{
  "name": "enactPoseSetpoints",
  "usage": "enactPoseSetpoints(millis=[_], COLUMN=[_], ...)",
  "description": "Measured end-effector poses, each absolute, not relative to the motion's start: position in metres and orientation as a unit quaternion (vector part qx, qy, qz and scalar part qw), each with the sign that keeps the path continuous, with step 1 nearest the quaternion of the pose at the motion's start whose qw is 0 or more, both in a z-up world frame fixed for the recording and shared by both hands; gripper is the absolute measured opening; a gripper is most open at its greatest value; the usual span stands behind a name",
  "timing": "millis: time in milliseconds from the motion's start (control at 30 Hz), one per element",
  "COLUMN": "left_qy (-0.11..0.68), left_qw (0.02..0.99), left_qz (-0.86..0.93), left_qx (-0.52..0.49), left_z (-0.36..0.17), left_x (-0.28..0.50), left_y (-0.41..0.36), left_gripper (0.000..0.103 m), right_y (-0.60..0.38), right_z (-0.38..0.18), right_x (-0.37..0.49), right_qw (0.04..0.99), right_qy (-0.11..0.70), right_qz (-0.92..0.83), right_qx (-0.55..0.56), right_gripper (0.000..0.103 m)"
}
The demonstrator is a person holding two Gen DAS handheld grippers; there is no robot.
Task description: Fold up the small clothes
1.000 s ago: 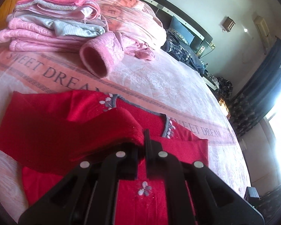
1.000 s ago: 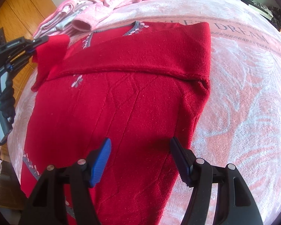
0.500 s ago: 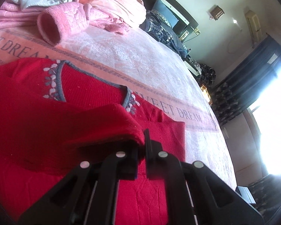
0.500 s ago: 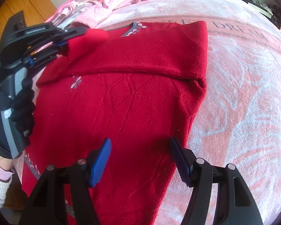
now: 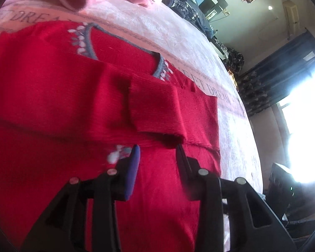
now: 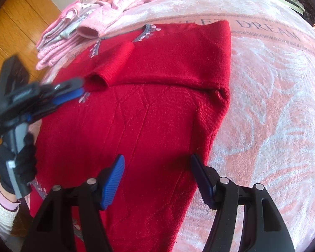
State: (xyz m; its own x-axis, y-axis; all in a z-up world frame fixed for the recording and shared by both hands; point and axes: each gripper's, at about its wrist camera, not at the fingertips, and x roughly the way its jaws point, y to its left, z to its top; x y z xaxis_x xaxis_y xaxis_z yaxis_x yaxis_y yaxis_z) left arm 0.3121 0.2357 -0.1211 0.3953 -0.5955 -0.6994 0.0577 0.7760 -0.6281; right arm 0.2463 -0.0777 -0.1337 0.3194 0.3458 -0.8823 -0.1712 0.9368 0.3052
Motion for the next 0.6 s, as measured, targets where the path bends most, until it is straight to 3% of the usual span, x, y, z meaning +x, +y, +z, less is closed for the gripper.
enactPoseSetpoints(millis=[233, 433, 500, 567, 600], left_qy=[0.510, 0.524, 0.520, 0.518, 0.517], left_qw=[0.826, 0.820, 0.823, 0.824, 0.824], left_qz=[-0.088, -0.075, -0.082, -0.087, -0.088], left_qx=[-0.221, -0.218, -0.212, -0.214, -0.216], left_z=[-0.116, -0.133, -0.131, -0.129, -0.127], left_x=[0.334, 0.352, 0.350, 0.346, 0.344], left_y=[0.325, 0.350, 0.350, 0.352, 0.351], left_gripper=[0.034, 0.031, 0.032, 0.033, 0.033], right_y=[-0.048, -0.012, -0.002, 0.005, 0.007], right_z=[-0.110, -0.120, -0.131, -0.142, -0.143], right_x=[0.306, 0.370, 0.384, 0.392, 0.393], right_qw=[0.808, 0.788, 0.773, 0.759, 0.759], right_qy=[0.552, 0.576, 0.592, 0.603, 0.601], right_qz=[0.177, 0.177, 0.178, 0.187, 0.191], right_qx=[0.102, 0.130, 0.142, 0.160, 0.163], right_gripper=[0.066, 0.065, 0.056, 0.030, 0.026])
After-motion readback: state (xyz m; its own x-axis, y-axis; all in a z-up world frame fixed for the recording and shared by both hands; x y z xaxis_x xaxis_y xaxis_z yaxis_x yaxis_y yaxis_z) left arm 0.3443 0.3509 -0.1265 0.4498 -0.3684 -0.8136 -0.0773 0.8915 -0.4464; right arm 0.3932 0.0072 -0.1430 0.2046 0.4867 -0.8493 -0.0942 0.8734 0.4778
